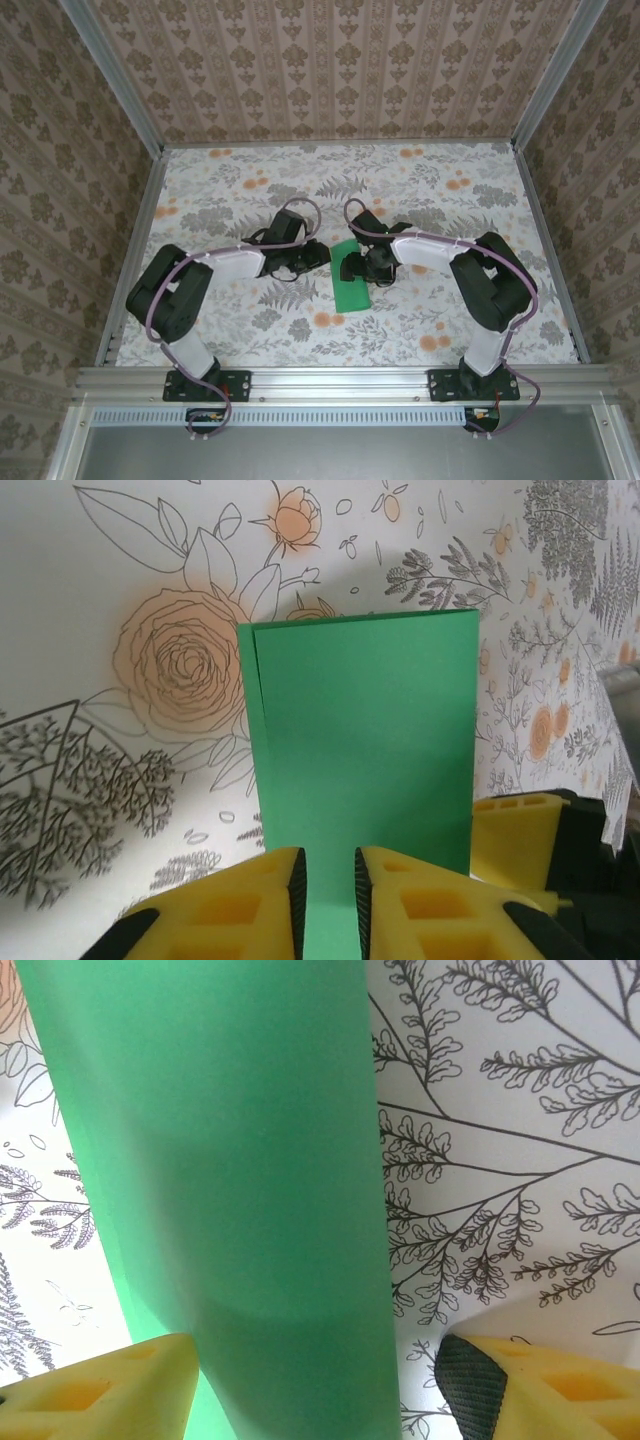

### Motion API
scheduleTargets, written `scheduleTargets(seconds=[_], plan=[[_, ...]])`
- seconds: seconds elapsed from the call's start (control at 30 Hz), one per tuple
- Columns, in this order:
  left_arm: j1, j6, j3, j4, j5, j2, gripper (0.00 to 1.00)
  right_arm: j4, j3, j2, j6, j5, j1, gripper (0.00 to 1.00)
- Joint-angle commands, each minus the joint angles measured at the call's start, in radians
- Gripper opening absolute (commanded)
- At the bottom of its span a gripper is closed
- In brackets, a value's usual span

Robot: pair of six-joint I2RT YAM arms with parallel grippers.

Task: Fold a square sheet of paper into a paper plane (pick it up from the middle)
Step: First fold in half a square sheet of paper at the center of the table.

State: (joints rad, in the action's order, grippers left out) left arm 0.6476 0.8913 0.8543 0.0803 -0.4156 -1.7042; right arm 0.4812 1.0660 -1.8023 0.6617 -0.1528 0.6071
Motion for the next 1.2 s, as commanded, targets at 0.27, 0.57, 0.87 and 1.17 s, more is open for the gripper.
scheduleTargets(seconds=[0.27, 0.57, 0.87, 1.17], plan=[[0.014, 0.022, 0.090, 0.052, -0.084, -0.117, 0.09, 0.019, -0.066, -0.131, 0.019, 0.051, 0.016, 0.71], [0.021, -0.002, 0.143, -0.057, -0.043, -0.178, 0.03, 0.005, -0.066, -0.081, 0.006, -0.011, 0.015, 0.71], [0.023, -0.046, 0.160, -0.146, -0.017, -0.207, 0.00, -0.005, -0.036, 0.076, -0.025, -0.223, -0.047, 0.73], [0.023, -0.122, 0.191, -0.208, -0.014, -0.210, 0.00, 0.020, -0.013, 0.016, -0.108, -0.312, -0.119, 0.69]])
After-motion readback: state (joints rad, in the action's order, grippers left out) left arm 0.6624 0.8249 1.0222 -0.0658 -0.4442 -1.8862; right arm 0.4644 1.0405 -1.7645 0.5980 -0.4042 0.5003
